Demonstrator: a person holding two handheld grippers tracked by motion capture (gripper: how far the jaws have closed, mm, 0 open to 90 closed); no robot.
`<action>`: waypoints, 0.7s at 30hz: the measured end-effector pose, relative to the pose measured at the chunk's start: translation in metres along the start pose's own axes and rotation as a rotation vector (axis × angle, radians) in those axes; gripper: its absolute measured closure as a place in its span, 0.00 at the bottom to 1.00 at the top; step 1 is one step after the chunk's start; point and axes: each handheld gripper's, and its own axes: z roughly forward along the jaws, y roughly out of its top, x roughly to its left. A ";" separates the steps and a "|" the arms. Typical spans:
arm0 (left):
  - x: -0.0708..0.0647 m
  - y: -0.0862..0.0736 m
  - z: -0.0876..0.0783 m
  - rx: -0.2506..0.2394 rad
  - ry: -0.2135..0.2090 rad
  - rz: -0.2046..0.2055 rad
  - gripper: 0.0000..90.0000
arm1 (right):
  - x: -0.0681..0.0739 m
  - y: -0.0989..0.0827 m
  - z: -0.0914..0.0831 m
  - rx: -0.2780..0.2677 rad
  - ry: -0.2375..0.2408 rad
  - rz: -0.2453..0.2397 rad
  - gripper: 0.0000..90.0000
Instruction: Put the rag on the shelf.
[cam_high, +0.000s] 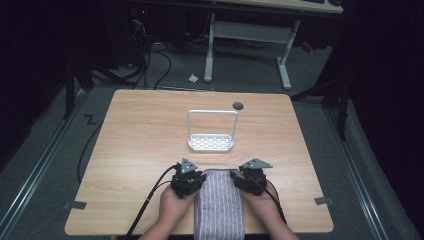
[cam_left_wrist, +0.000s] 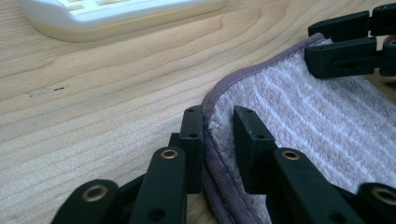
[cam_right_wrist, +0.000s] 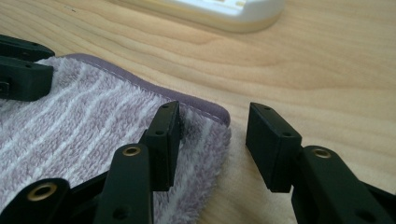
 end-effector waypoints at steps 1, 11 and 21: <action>0.000 0.000 0.000 0.001 0.001 0.000 0.83 | 0.002 -0.001 -0.001 0.000 -0.002 0.001 0.65; -0.001 -0.002 -0.001 0.005 -0.026 -0.018 0.87 | 0.008 -0.005 -0.004 -0.004 0.010 -0.014 0.82; -0.003 -0.003 -0.002 0.008 -0.027 -0.021 0.90 | 0.016 -0.006 -0.005 -0.005 -0.007 -0.082 0.93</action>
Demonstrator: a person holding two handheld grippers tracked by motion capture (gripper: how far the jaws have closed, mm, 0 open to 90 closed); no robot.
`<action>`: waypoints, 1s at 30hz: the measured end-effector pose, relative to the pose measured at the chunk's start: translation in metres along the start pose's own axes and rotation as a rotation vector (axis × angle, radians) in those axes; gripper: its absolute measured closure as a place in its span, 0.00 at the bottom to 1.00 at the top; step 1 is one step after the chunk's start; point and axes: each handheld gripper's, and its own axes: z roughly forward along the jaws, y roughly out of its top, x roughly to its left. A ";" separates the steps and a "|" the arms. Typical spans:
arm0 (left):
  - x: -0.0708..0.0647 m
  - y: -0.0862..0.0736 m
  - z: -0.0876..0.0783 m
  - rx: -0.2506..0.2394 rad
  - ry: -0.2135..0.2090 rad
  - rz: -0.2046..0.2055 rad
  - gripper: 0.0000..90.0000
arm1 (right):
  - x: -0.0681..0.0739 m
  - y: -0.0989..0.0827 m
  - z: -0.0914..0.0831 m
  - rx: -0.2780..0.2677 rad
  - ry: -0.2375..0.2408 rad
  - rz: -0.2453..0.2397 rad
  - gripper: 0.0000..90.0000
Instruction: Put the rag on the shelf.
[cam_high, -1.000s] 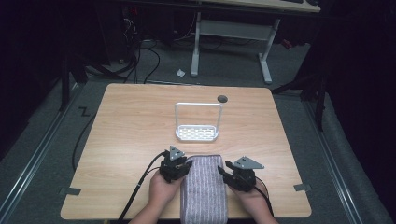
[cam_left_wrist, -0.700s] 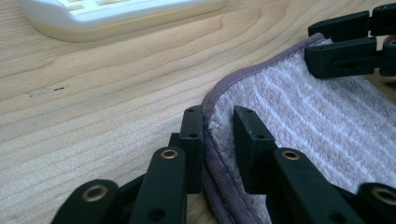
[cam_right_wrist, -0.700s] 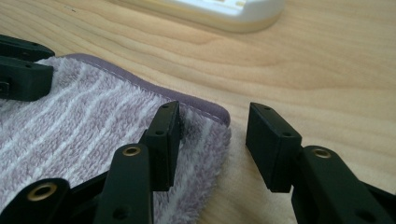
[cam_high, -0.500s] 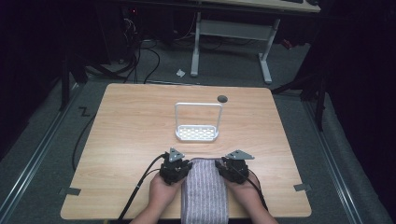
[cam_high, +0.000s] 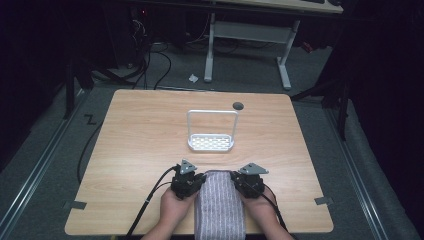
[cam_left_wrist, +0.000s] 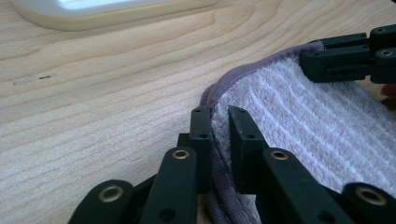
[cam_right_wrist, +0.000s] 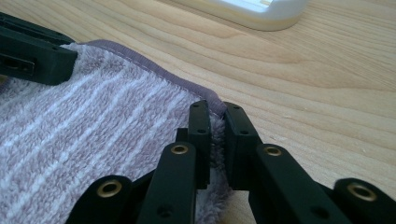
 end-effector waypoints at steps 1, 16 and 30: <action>0.000 0.000 0.000 0.000 0.000 0.000 0.90 | 0.000 0.000 -0.001 -0.003 0.000 -0.004 0.93; -0.019 -0.002 -0.036 -0.246 0.031 0.074 0.89 | 0.015 0.000 -0.033 -0.229 -0.016 -0.036 0.93; -0.046 0.019 -0.080 -0.416 0.053 0.164 0.89 | 0.020 0.022 -0.077 -0.415 -0.030 -0.049 0.93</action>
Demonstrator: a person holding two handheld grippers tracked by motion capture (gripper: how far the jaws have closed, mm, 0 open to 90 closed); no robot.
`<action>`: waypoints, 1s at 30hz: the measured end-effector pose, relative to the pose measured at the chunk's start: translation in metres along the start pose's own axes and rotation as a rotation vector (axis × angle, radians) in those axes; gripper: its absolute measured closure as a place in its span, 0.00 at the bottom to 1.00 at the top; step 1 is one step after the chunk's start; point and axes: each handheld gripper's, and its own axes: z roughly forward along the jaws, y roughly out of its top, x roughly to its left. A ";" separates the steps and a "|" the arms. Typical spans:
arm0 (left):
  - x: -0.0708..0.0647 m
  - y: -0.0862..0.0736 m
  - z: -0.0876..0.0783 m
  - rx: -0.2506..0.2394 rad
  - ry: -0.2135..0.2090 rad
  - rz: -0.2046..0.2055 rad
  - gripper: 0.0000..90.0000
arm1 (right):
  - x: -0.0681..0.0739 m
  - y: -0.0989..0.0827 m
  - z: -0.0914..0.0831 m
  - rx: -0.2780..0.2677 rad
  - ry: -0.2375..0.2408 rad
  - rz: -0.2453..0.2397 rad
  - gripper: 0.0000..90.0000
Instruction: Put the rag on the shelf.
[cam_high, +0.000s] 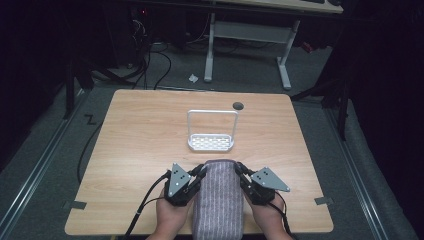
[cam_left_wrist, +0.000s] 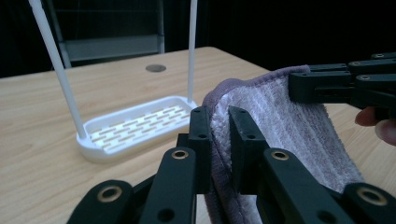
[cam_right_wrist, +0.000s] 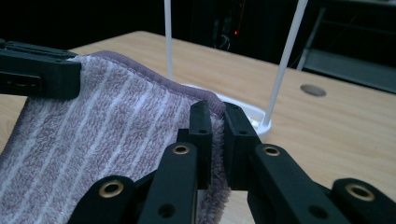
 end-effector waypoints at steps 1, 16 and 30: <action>0.000 0.002 -0.002 -0.010 0.000 -0.001 0.89 | 0.000 0.003 -0.002 -0.011 -0.001 -0.001 0.93; 0.000 0.039 -0.020 -0.126 0.045 0.016 0.89 | 0.002 0.047 -0.020 -0.140 0.013 -0.011 0.93; -0.003 0.093 -0.017 -0.258 0.075 0.083 0.90 | -0.011 0.089 -0.030 -0.262 -0.023 -0.012 0.93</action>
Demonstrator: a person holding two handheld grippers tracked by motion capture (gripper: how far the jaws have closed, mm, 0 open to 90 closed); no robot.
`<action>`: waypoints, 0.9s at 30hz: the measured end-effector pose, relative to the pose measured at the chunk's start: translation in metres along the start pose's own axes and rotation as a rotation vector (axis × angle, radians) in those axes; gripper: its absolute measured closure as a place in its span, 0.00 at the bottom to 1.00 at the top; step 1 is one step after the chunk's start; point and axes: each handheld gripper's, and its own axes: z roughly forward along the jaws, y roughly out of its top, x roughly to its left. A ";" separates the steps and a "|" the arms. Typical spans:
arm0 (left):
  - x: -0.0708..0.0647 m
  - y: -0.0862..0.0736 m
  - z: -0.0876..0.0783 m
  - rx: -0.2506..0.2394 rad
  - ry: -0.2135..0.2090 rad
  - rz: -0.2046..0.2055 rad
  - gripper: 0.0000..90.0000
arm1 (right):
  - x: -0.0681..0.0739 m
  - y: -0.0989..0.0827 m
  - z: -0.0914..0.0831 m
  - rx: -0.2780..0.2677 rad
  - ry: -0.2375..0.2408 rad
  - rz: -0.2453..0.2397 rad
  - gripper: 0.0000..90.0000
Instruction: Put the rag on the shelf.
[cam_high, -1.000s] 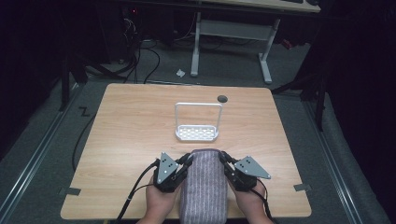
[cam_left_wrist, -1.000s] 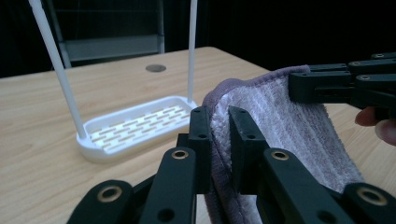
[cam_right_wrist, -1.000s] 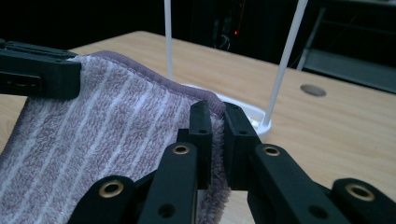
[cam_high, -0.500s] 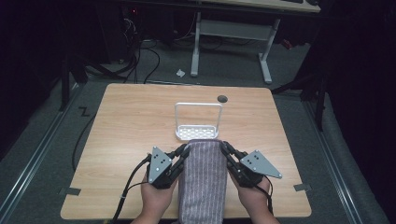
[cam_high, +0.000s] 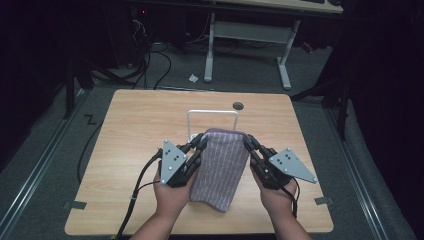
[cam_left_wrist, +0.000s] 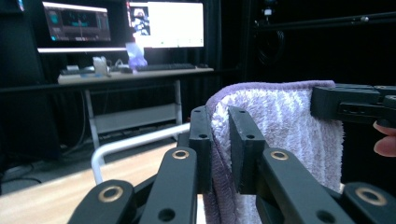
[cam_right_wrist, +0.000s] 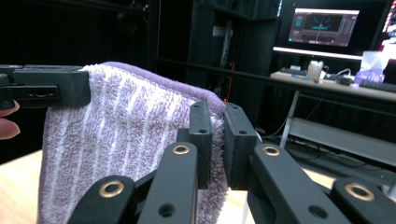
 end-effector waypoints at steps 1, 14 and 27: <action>0.000 0.003 0.001 -0.009 0.004 0.005 0.90 | 0.000 0.003 0.000 -0.007 -0.003 -0.002 0.93; 0.006 0.016 0.004 -0.045 0.005 -0.003 0.90 | -0.003 0.023 0.006 -0.050 -0.003 -0.004 0.93; 0.019 0.039 0.014 -0.062 0.025 0.058 0.90 | -0.006 0.052 0.018 -0.080 -0.002 -0.031 0.93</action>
